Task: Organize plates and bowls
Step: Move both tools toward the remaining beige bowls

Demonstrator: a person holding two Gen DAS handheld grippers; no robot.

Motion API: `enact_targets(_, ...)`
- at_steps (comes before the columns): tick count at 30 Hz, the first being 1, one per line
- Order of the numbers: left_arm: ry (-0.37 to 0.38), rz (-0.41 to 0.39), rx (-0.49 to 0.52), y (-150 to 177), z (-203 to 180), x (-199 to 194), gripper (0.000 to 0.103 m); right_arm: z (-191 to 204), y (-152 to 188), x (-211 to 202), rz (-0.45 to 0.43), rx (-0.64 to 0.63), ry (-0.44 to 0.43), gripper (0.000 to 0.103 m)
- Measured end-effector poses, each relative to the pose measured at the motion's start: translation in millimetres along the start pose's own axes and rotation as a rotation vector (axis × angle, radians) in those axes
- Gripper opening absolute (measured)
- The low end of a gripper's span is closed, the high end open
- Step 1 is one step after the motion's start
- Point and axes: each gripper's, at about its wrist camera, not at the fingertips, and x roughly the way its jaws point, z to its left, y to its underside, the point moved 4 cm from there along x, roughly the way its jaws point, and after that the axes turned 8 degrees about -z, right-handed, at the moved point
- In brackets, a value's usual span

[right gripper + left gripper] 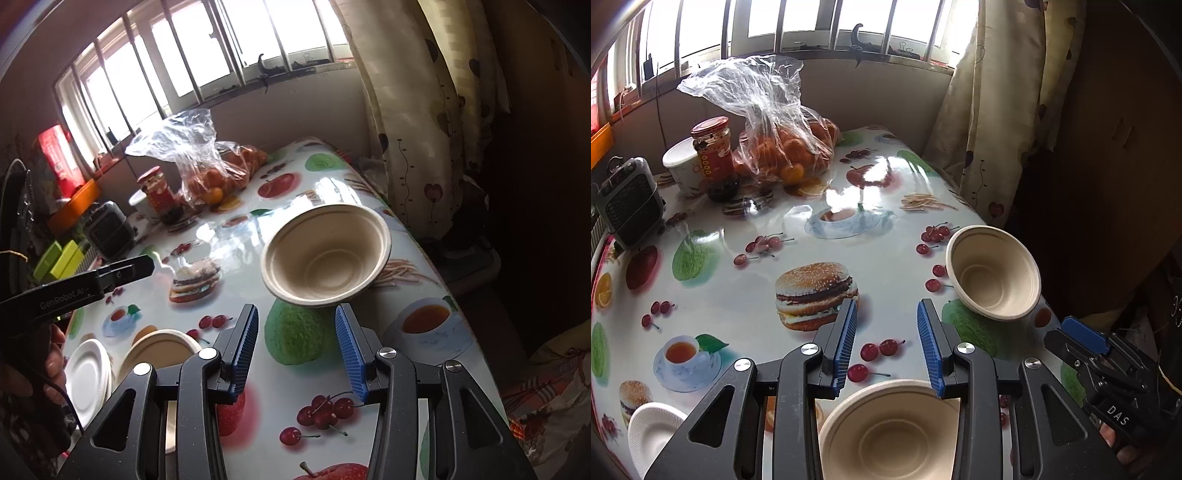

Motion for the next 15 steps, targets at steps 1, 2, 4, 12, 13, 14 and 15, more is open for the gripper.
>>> enact_targets(1,0.001,-0.001,0.002,-2.6,-1.6,2.8,0.035,-3.5,-1.6,0.6,-0.003,0.005,0.005,0.043)
enact_targets(2,0.004,-0.002,0.006,-4.7,-3.4,5.8,0.035,-6.5,-3.9,1.8,-0.006,0.009,0.012,0.043)
enact_targets(4,0.006,0.0,0.015,-8.9,-7.7,13.0,0.035,-13.3,-7.7,4.3,-0.01,0.017,0.023,0.043)
enact_targets(12,0.032,0.044,0.025,-19.9,-24.5,44.7,0.035,-34.4,-21.7,17.7,-0.02,0.031,0.067,0.043)
enact_targets(13,0.033,0.045,0.031,-20.9,-26.4,47.4,0.035,-36.7,-22.8,19.5,-0.021,0.033,0.073,0.043)
enact_targets(14,0.035,0.045,0.039,-22.0,-28.4,50.2,0.035,-39.1,-23.7,21.0,-0.022,0.036,0.075,0.043)
enact_targets(15,0.034,0.048,0.04,-23.1,-29.5,53.3,0.035,-41.2,-24.6,22.5,-0.022,0.039,0.077,0.043)
